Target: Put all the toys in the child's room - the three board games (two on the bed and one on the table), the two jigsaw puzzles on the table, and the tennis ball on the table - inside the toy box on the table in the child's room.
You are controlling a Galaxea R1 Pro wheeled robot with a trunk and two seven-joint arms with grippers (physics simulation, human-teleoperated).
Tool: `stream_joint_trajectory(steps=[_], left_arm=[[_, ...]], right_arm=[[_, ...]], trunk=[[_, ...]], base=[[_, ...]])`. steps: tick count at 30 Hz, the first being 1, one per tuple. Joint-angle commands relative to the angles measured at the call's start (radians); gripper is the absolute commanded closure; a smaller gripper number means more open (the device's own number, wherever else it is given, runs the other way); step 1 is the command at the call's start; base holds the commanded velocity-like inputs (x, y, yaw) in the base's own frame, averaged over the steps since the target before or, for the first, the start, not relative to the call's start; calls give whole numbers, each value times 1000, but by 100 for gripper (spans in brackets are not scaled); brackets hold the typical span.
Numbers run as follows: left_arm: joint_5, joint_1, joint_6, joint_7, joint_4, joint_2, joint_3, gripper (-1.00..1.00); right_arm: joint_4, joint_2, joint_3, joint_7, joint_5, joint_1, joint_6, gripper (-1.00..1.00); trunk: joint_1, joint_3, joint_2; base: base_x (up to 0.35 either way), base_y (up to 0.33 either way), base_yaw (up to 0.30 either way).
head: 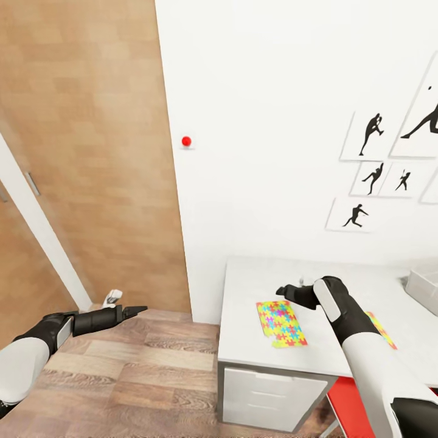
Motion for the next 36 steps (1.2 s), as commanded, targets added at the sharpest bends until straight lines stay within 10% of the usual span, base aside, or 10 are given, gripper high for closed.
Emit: stream_joint_trajectory(steps=[1, 36], left_arm=[[-9, -1, 10, -5, -1, -1, 8, -100], [-9, -1, 8, -36, -1, -1, 6, -100]], right_arm=[[-3, -2, 0, -9, -11, -1, 4, -100], [-15, -55, -1, -6, -12, -1, 5, -100]], trunk=[[1, -4, -2], [1, -61, -2]], base=[[0, 0, 0], [0, 0, 0]])
